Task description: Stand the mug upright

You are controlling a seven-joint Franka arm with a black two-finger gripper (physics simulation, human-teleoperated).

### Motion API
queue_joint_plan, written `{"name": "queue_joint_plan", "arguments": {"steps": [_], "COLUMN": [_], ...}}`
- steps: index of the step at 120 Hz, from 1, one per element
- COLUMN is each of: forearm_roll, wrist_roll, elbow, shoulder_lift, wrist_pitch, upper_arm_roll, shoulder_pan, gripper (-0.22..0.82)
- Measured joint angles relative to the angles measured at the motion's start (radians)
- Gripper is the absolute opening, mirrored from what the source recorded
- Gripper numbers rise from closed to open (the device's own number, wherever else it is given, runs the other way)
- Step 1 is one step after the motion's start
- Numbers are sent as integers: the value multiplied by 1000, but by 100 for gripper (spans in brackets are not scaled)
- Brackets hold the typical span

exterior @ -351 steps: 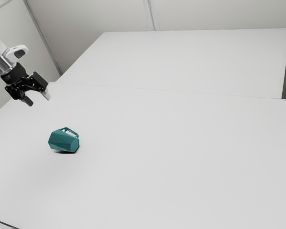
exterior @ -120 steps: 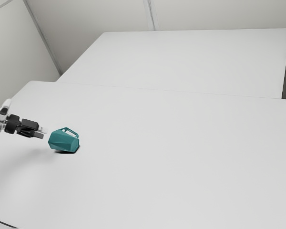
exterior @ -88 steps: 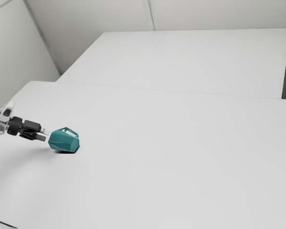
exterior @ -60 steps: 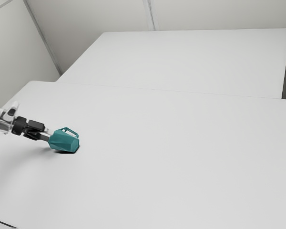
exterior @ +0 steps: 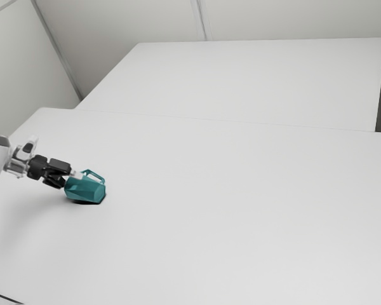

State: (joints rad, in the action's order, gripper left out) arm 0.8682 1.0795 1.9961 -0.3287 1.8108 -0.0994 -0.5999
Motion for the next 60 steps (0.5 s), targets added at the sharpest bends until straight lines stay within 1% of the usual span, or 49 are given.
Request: {"name": "queue_joint_plan", "arguments": {"steps": [8, 16, 49, 60], "forearm_roll": [0, 0, 0, -1], "wrist_roll": [-10, -19, -46, -54], "elbow": [0, 0, 0, 0], "shoulder_lift": [0, 0, 0, 0], "wrist_pitch": [0, 2, 7, 11], "upper_arm_roll": [2, 4, 6, 9], "shoulder_pan": [0, 0, 0, 0], "gripper": [54, 47, 10, 2]}}
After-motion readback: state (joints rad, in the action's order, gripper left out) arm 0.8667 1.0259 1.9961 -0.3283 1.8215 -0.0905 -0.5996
